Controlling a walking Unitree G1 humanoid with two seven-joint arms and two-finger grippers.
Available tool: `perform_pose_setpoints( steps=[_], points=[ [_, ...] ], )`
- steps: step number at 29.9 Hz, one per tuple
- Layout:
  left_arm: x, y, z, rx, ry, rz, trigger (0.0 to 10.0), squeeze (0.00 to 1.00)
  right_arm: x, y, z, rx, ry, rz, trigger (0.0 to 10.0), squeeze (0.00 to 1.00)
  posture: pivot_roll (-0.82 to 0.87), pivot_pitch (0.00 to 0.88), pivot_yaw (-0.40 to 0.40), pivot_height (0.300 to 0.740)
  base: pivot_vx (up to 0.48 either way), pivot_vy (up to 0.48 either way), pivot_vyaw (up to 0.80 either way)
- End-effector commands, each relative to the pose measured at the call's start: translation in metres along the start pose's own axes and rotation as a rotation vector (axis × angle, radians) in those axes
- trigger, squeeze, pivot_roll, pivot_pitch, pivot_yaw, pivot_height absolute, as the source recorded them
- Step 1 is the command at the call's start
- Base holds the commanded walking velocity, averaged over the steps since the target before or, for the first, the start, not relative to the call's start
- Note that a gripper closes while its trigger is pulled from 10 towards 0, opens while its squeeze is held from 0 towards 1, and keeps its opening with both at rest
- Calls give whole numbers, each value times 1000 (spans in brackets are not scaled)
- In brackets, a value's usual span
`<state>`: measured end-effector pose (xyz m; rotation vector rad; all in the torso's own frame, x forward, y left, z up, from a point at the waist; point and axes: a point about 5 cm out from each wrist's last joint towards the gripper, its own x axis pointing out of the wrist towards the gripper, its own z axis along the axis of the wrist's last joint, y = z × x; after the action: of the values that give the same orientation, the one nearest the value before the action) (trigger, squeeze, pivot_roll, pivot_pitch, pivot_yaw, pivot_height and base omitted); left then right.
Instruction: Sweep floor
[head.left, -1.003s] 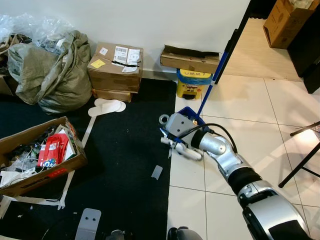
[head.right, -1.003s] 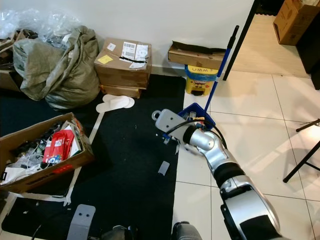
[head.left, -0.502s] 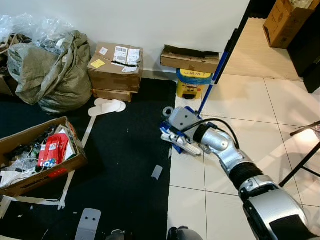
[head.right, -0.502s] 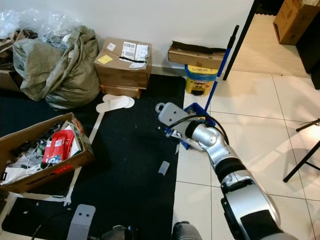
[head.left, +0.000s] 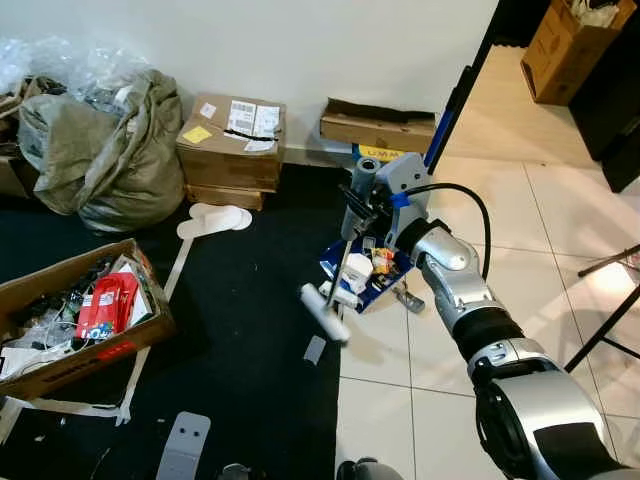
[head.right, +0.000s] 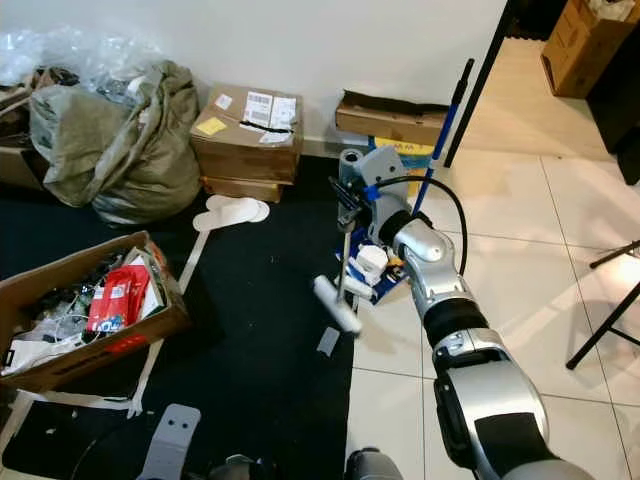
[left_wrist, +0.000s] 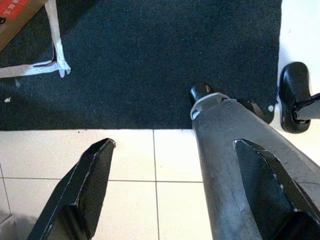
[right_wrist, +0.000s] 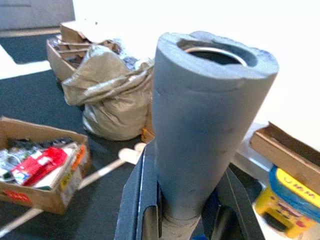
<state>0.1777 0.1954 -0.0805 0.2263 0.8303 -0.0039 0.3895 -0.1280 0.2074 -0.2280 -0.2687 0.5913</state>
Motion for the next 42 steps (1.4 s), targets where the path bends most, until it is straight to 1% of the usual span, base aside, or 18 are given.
perform_pose_setpoints(
  steps=[1,5,7,9,10,14,15,17,18,20,21,22,23,24,25,29,32,42],
  points=[
    [-4,-2,-15,-10,64,-2,10000,0,-1,-3,6,17,-30,-8,10000,0,-77,112,-10,740,0,0,0],
    [-3,-2,-13,-13,65,3,10000,0,-4,-4,6,30,-6,-2,10000,0,-82,95,-10,740,0,0,0],
    [-1,-1,-8,-16,63,9,10000,0,-6,1,3,29,32,25,10000,0,-88,73,-1,740,0,0,0],
    [-1,-1,-8,-16,63,9,10000,0,-6,1,3,29,32,25,10000,0,-88,73,-1,740,0,0,0],
    [1,0,-3,-17,55,13,10000,0,-6,7,-4,51,74,36,10000,0,-92,61,5,740,0,0,0],
    [2,1,-2,-17,51,14,10000,0,-6,10,-8,64,92,35,10000,0,-92,61,5,740,0,0,0],
    [2,1,0,-13,49,14,10000,0,-8,16,-15,81,117,37,10000,0,-94,50,11,740,0,0,0],
    [2,1,0,-13,49,14,10000,0,-8,16,-15,81,117,37,10000,0,-94,50,11,740,0,0,0],
    [3,1,1,-8,47,13,10000,0,-10,31,-25,114,125,60,10000,0,-89,41,13,740,0,0,0],
    [3,1,1,-8,47,13,10000,0,-10,31,-25,114,125,60,10000,0,-89,41,13,740,0,0,0],
    [3,2,2,0,46,12,10000,0,-12,45,-31,145,122,90,10000,0,-86,36,14,740,0,0,0],
    [3,2,2,0,46,12,10000,0,-12,45,-31,145,122,90,10000,0,-86,36,14,740,0,0,0],
    [4,2,4,6,45,11,10000,0,-14,57,-35,165,116,115,10000,0,-85,33,15,740,0,0,0],
    [4,2,4,6,45,11,10000,0,-14,57,-35,165,116,115,10000,0,-85,33,15,740,0,0,0],
    [4,2,6,12,42,9,10000,0,-14,65,-35,175,99,139,10000,0,-85,28,18,740,259,0,738],
    [5,0,8,26,40,-1,10000,0,-13,69,-34,202,89,139,10000,0,-82,23,20,740,273,0,600],
    [5,-3,9,48,40,-14,10000,0,-12,69,-32,232,94,122,10000,0,-79,23,24,740,277,0,0],
    [4,-3,6,58,46,-21,10000,0,-10,74,-32,248,119,131,10000,0,-74,23,22,740,300,0,0]
  ],
)
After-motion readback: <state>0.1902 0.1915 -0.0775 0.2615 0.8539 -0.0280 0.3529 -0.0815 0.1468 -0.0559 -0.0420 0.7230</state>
